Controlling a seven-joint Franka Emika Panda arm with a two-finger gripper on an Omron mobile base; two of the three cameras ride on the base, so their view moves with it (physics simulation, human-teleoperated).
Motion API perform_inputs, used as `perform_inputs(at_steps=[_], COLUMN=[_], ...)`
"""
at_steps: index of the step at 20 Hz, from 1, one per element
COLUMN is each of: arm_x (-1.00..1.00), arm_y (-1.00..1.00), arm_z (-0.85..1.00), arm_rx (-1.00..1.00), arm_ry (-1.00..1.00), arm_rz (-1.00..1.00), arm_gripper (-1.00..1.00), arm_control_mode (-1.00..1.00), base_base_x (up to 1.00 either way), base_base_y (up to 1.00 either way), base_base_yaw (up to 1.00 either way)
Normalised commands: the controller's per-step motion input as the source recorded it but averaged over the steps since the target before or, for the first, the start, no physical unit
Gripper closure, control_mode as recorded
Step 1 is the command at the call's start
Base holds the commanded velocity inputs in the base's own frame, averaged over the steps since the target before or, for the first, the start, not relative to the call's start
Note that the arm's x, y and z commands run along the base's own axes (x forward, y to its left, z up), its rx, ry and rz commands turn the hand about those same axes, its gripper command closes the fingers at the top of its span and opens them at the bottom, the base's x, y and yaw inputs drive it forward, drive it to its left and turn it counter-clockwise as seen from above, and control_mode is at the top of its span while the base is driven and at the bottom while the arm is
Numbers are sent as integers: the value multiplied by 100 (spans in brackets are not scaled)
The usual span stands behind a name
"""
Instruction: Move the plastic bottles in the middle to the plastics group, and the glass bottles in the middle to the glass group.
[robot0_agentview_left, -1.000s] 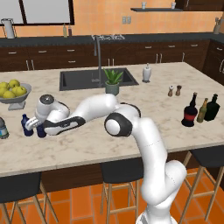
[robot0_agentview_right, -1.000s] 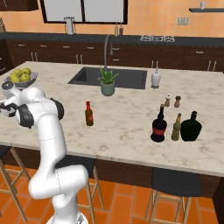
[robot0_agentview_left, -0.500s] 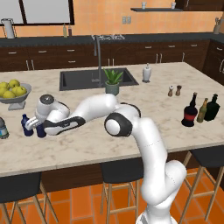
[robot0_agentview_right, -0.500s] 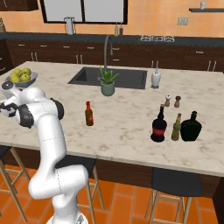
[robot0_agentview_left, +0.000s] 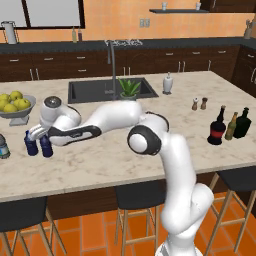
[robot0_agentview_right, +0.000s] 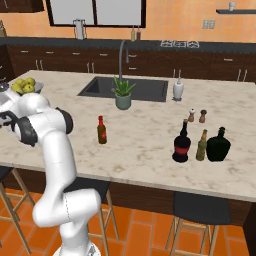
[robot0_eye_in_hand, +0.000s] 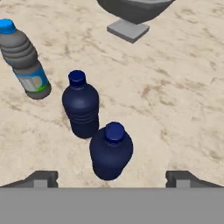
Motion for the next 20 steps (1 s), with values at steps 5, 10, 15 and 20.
perform_inputs(at_steps=[5, 10, 15, 20], arm_x=[-54, -55, -40, -17], arm_y=[-94, -100, -100, -100], arm_z=[15, 18, 38, 53], arm_rx=[5, 1, -1, -5], arm_ry=[2, 5, 8, 7], arm_rz=[-12, -14, -14, -12], arm_gripper=[-100, -100, -100, -100], arm_control_mode=[-100, -100, -100, -100], base_base_x=[0, 0, 0, 0], base_base_y=[0, 0, 0, 0], base_base_yaw=[0, 0, 0, 0])
